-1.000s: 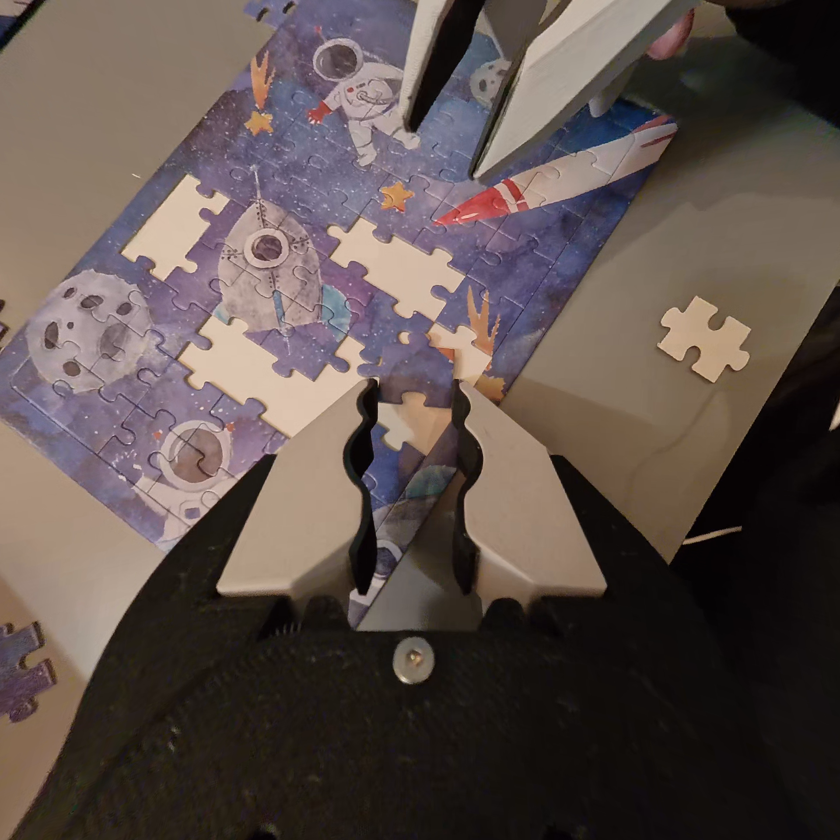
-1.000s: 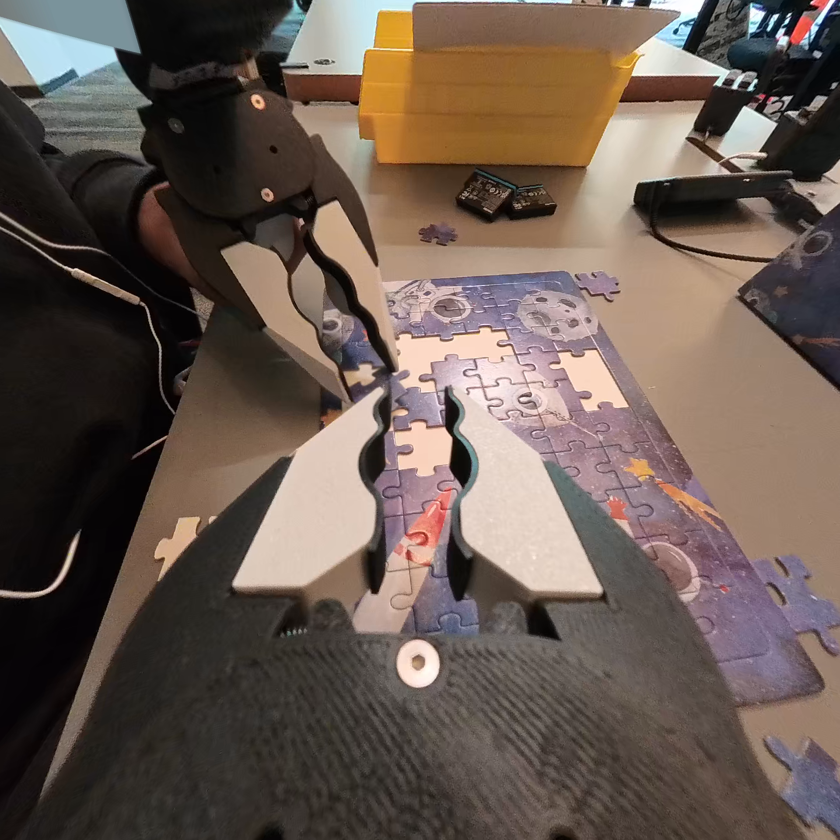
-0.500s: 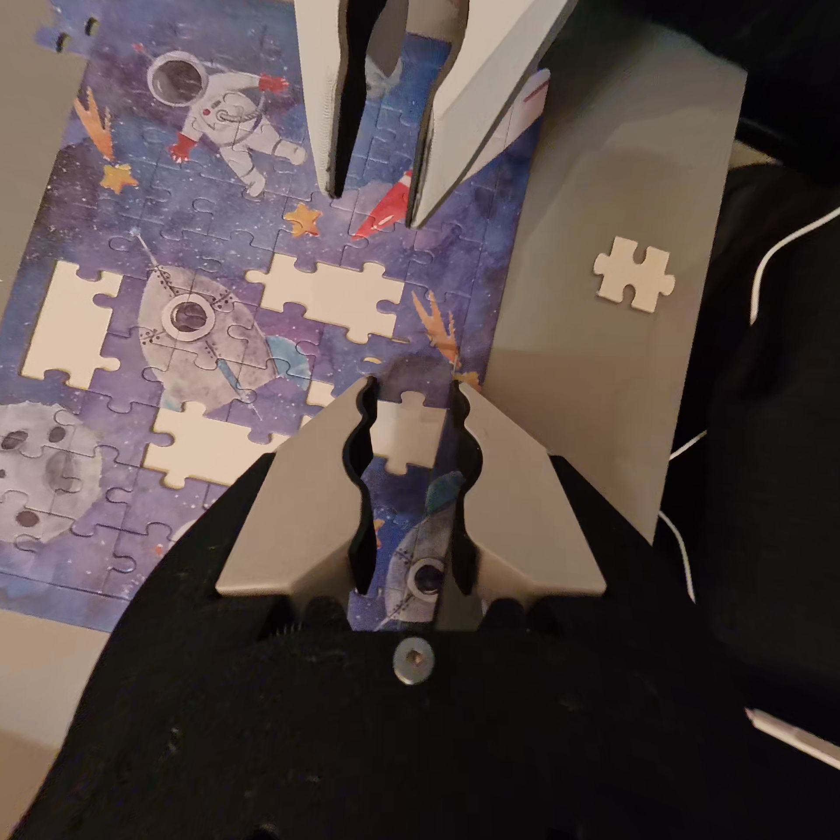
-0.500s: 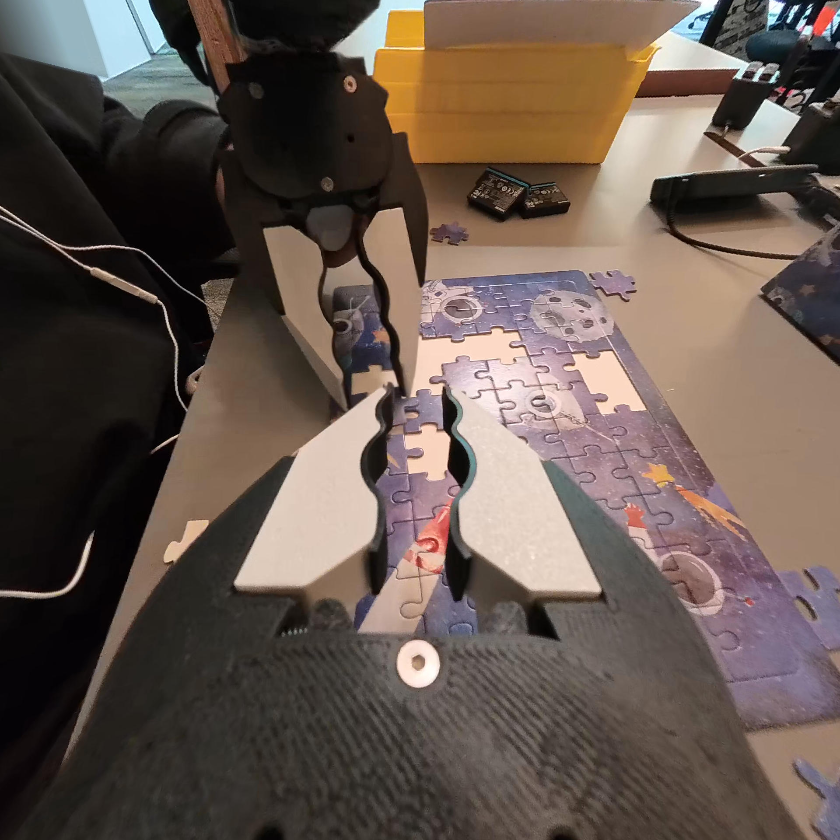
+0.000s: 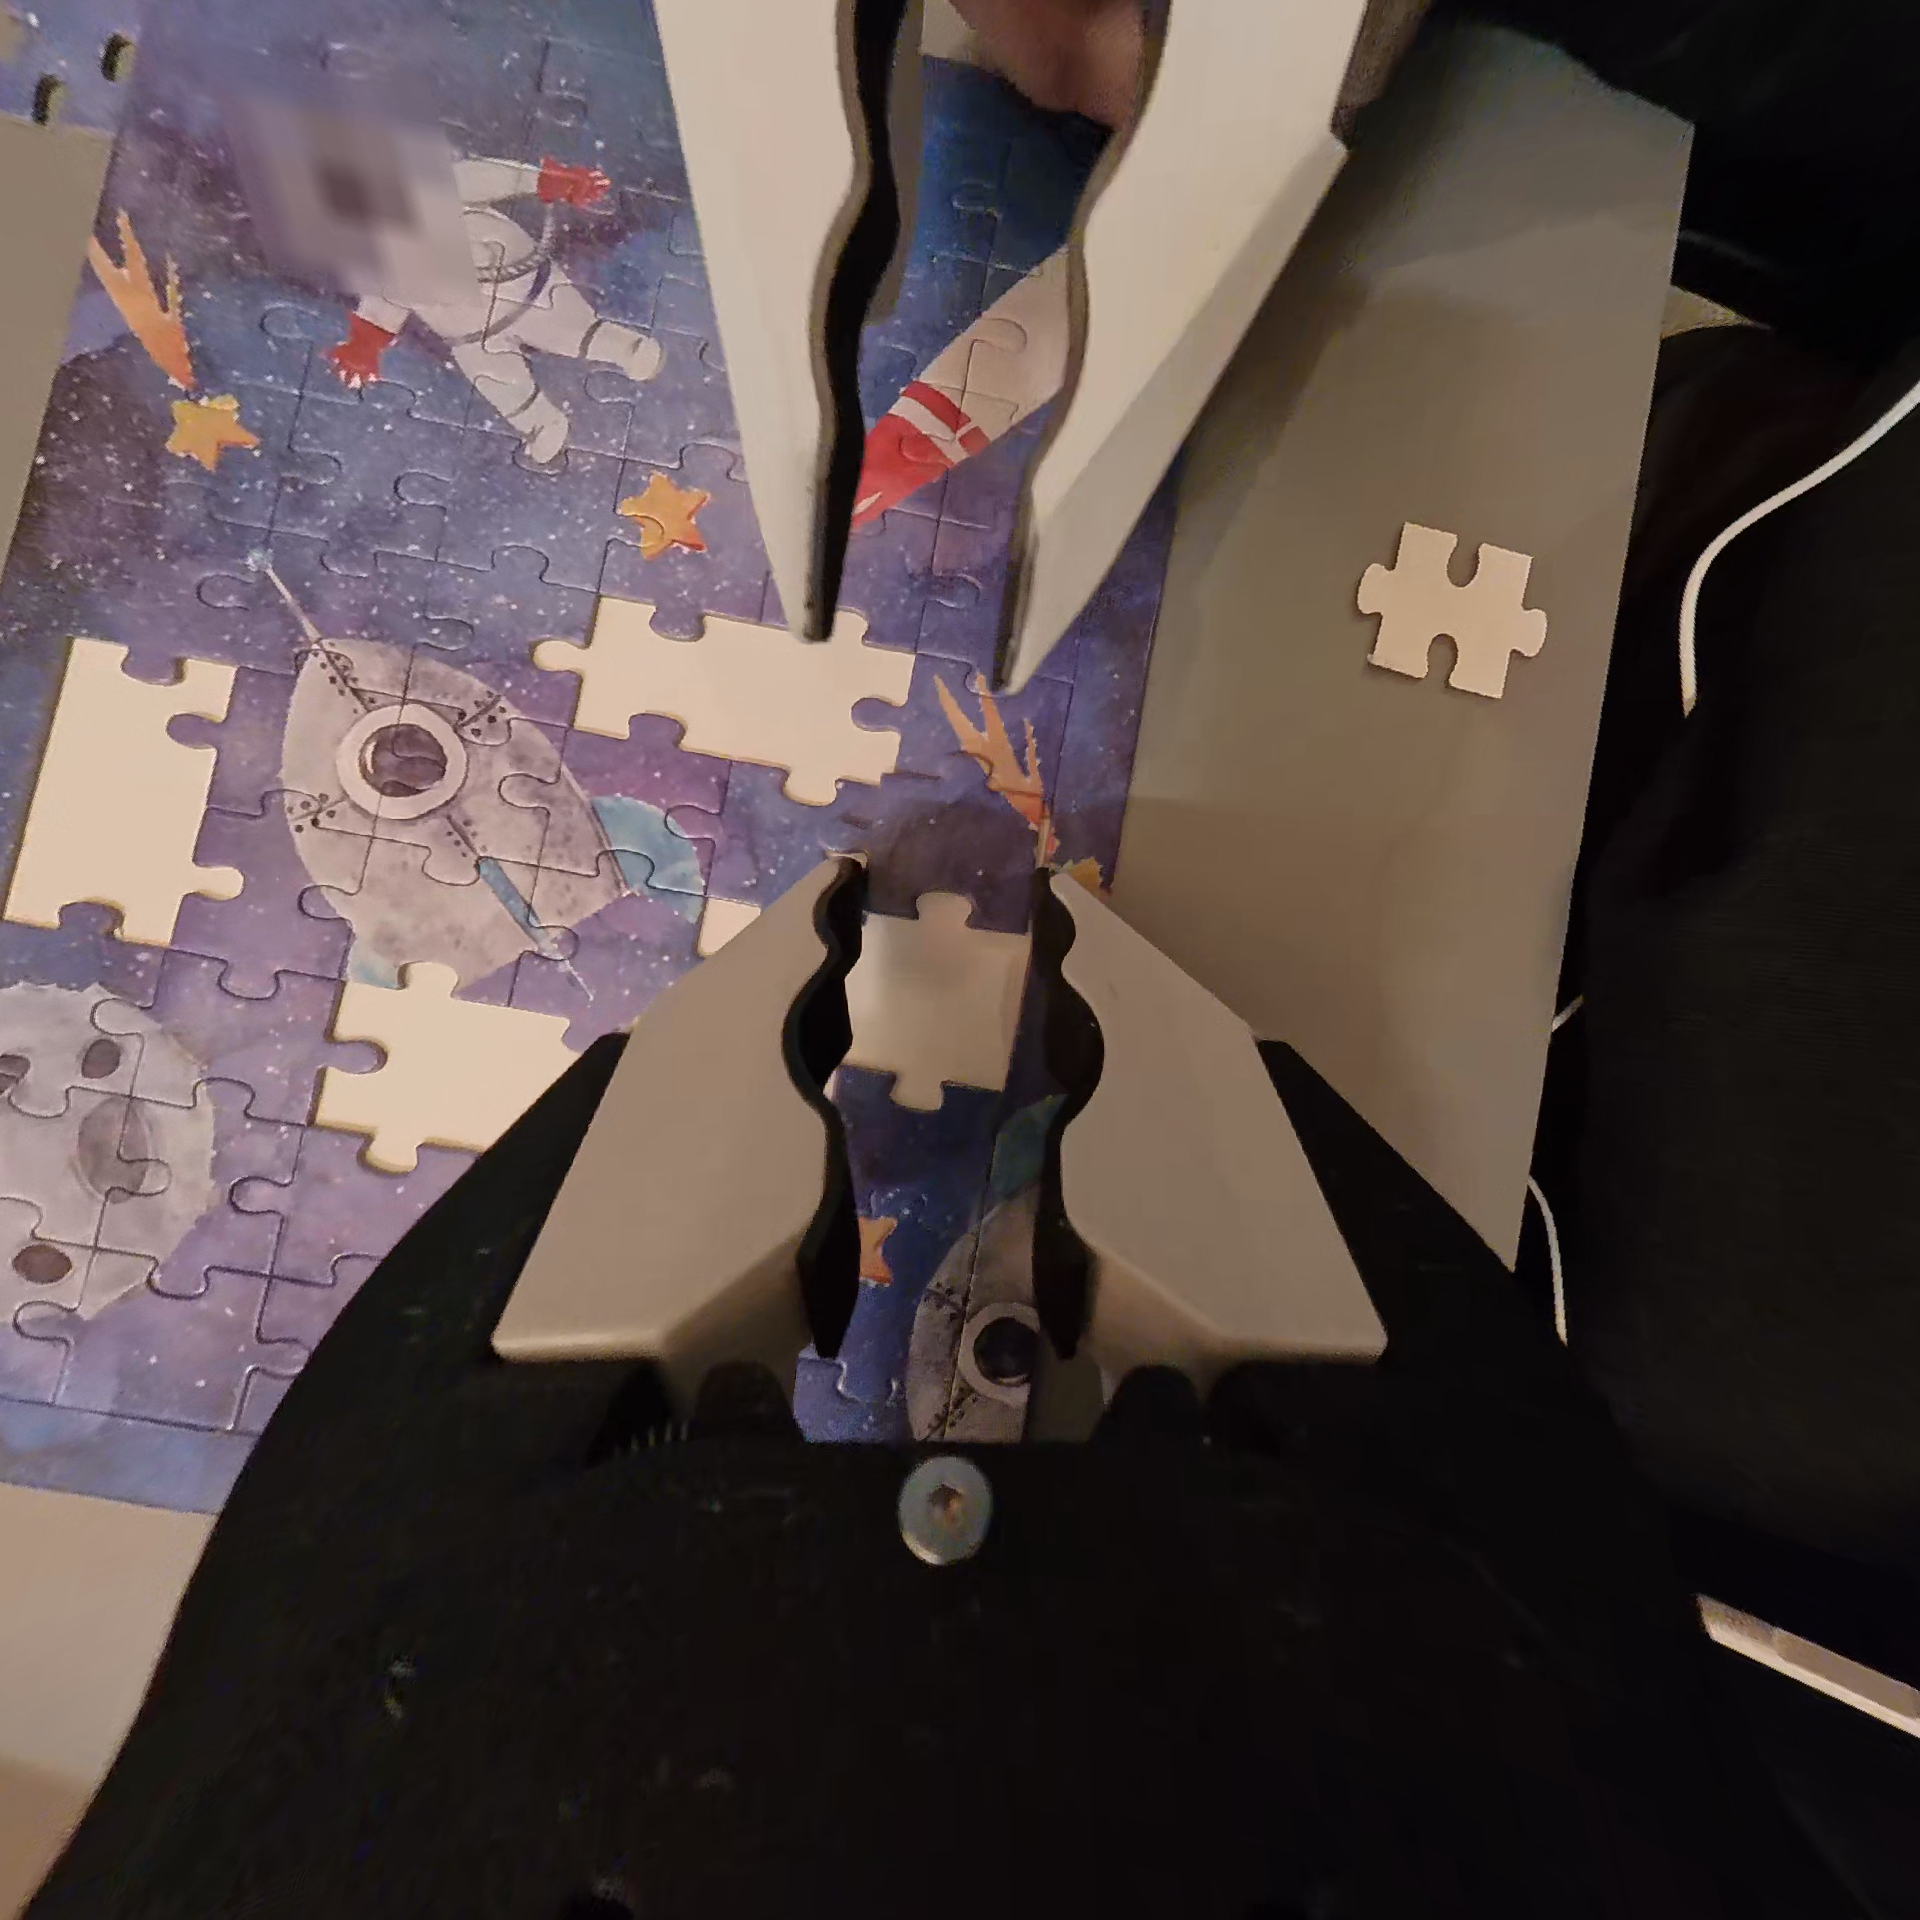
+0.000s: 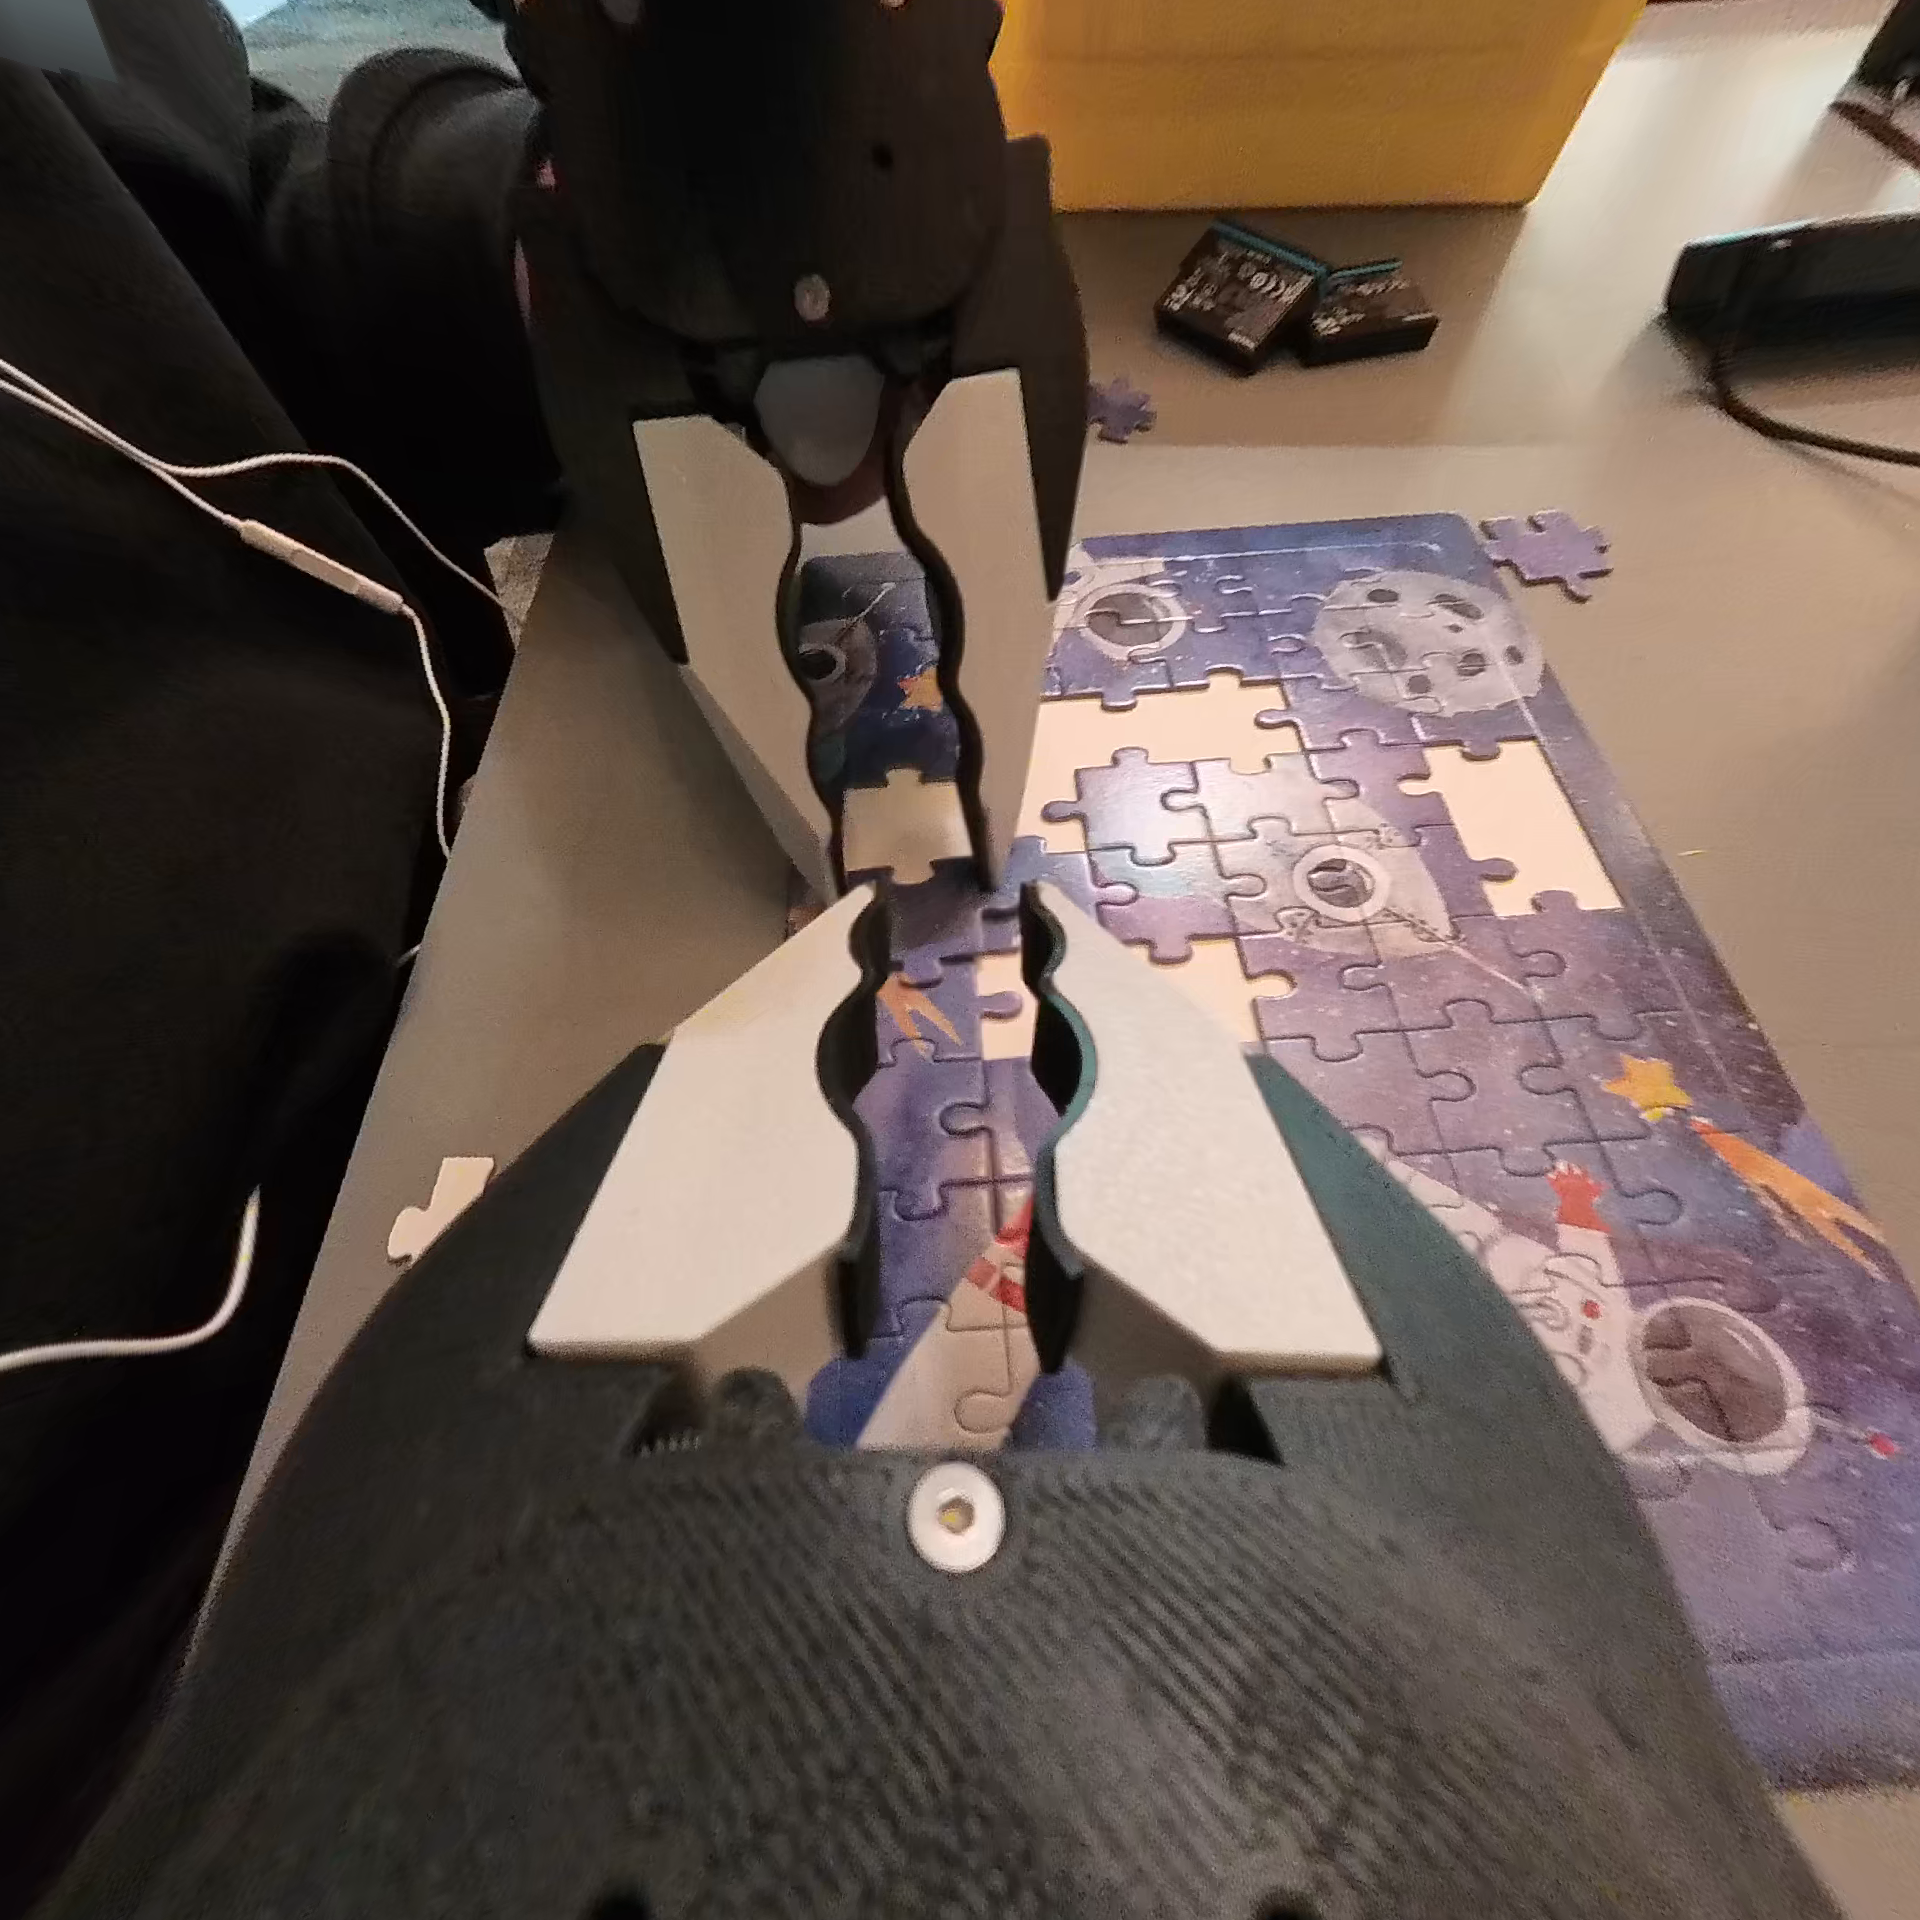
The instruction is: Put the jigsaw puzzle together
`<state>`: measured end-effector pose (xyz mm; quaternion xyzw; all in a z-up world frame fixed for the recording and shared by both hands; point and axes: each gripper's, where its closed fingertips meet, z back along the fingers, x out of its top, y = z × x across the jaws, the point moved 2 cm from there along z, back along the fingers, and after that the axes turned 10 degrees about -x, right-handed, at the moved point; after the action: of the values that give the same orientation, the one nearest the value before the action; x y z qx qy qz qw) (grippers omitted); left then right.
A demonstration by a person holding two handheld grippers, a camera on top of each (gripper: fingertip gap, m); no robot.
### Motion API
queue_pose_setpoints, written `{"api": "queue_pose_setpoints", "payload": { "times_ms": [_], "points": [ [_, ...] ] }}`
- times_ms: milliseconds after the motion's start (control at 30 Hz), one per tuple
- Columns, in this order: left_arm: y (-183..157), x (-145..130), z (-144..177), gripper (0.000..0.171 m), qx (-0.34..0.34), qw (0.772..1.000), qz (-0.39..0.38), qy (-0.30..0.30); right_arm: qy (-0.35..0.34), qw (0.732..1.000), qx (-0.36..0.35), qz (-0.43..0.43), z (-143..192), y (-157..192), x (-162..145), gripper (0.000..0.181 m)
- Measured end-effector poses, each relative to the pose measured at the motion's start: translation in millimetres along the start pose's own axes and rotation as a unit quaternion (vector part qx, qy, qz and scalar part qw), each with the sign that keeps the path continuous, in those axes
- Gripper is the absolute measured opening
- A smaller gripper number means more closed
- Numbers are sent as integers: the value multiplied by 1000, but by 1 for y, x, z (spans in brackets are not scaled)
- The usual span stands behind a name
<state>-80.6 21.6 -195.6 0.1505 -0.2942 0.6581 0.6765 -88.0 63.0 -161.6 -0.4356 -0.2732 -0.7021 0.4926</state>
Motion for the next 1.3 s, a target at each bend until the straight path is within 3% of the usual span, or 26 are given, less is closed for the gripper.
{"api": "queue_pose_setpoints", "payload": {
  "times_ms": [433, 1300],
  "points": [
    [-1, 0, 2, 30, -2, 1000, 6, -6, 77, 996, 12, 45, -17, 14, -19, 0],
    [0, 4, 2, 28, -8, 1000, 4, -30, 104, 993, 10, 48, -19, 12, -26, 0]
  ]
}}
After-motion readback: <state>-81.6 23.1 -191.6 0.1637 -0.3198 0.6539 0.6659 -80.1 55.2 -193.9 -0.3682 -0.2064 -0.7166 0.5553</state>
